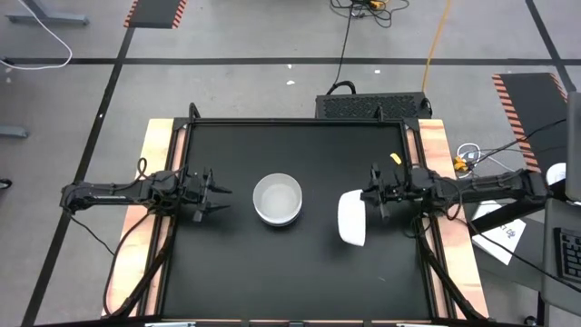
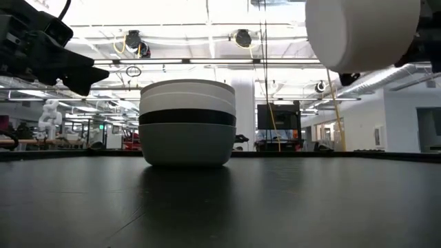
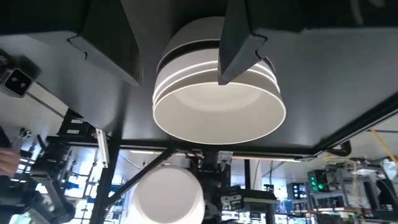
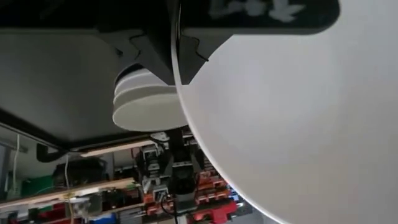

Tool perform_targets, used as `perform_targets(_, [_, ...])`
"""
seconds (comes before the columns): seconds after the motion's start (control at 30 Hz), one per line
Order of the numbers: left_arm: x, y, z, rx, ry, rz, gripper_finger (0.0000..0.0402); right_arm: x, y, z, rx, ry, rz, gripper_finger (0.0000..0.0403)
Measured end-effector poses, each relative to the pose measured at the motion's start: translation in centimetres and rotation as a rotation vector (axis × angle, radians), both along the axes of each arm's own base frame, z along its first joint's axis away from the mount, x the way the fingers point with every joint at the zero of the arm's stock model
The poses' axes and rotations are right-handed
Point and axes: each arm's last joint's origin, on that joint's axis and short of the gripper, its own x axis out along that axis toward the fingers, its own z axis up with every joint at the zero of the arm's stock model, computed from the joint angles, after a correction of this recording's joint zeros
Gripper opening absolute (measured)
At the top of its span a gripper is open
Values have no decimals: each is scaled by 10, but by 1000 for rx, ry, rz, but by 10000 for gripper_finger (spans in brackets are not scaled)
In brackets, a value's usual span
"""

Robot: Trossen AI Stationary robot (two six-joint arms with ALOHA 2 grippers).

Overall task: Nest bowls inside each other
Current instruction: Stack the white bowl on the gray bowl

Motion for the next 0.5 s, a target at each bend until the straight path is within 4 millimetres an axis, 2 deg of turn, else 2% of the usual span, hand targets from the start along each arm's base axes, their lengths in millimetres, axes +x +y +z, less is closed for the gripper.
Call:
perform_targets(0.17, [0,1,0,10,2,17,211,14,-10,16,-14,16,12,0])
perform_targets(0.5, [0,1,0,10,3,18,211,61,-37,49,-12,67,117,0])
